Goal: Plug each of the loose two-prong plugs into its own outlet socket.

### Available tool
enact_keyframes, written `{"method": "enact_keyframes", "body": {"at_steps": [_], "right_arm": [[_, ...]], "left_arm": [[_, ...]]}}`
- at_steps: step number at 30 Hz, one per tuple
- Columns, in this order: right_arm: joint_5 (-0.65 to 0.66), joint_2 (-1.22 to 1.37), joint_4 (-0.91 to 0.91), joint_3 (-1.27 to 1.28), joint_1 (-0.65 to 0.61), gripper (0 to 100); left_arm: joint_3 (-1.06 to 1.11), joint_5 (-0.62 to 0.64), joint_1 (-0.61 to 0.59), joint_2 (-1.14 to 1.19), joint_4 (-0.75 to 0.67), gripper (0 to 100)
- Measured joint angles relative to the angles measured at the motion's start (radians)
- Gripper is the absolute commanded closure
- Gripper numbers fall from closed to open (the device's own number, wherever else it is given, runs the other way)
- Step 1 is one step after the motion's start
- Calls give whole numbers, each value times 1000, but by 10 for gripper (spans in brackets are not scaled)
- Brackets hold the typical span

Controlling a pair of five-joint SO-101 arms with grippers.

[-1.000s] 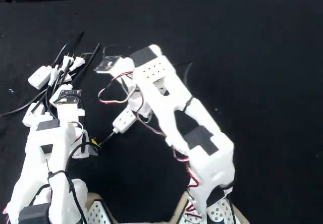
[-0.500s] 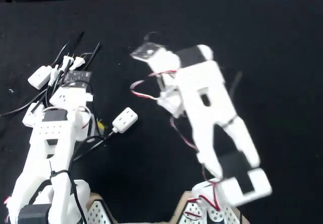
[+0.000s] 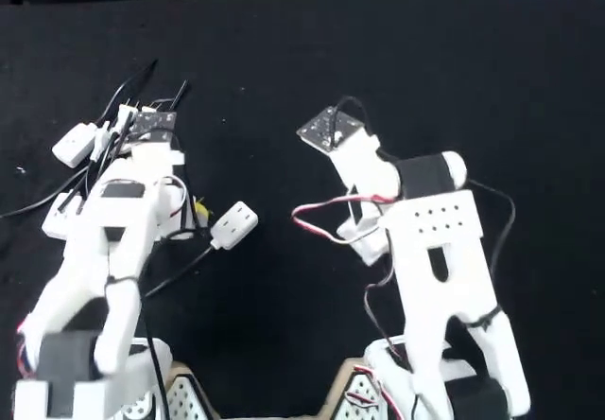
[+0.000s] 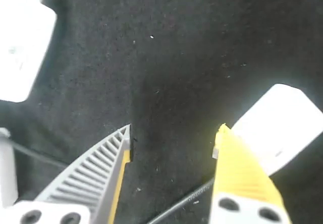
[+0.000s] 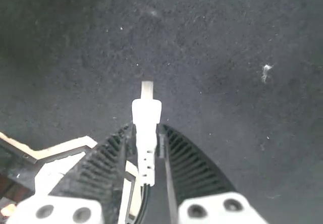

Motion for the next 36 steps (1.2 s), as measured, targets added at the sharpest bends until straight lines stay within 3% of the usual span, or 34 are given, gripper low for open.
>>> {"method": "enact_keyframes", "body": {"at_steps": [6,23,29,36], "right_arm": [[0,-14,0,31,0,988],[0,-15,-9,31,0,988],[0,-15,-78,86,0,988],[0,213,9,-51,0,988]], "left_arm": [[-64,2,54,158,0,734],[-137,115,339,164,123,734],[-196,117,232,166,236,734],[-219,-57,-17,38,377,734]]}}
